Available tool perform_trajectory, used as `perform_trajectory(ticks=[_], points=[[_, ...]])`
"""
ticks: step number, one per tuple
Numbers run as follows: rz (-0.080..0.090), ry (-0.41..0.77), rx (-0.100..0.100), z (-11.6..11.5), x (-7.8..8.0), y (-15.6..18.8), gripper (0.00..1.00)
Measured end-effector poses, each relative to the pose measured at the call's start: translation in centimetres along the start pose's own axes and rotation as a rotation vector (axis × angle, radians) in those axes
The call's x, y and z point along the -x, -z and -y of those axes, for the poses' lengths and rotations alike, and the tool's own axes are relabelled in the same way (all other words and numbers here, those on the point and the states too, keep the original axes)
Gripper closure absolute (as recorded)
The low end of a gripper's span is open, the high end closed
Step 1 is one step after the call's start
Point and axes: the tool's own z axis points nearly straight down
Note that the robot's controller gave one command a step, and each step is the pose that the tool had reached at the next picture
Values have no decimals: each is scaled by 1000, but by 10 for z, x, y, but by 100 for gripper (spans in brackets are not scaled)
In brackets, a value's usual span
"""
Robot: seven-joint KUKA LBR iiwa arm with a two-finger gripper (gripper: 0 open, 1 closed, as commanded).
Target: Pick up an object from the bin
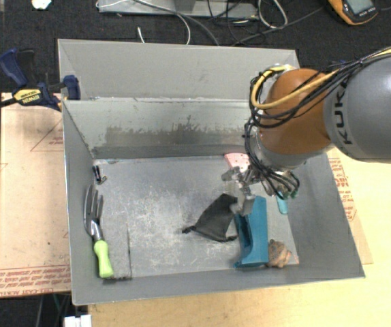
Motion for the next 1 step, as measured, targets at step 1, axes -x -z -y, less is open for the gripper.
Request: perform_trajectory(ticks=[1], points=[[-2, -22, 1, 2, 0, 76, 100]])
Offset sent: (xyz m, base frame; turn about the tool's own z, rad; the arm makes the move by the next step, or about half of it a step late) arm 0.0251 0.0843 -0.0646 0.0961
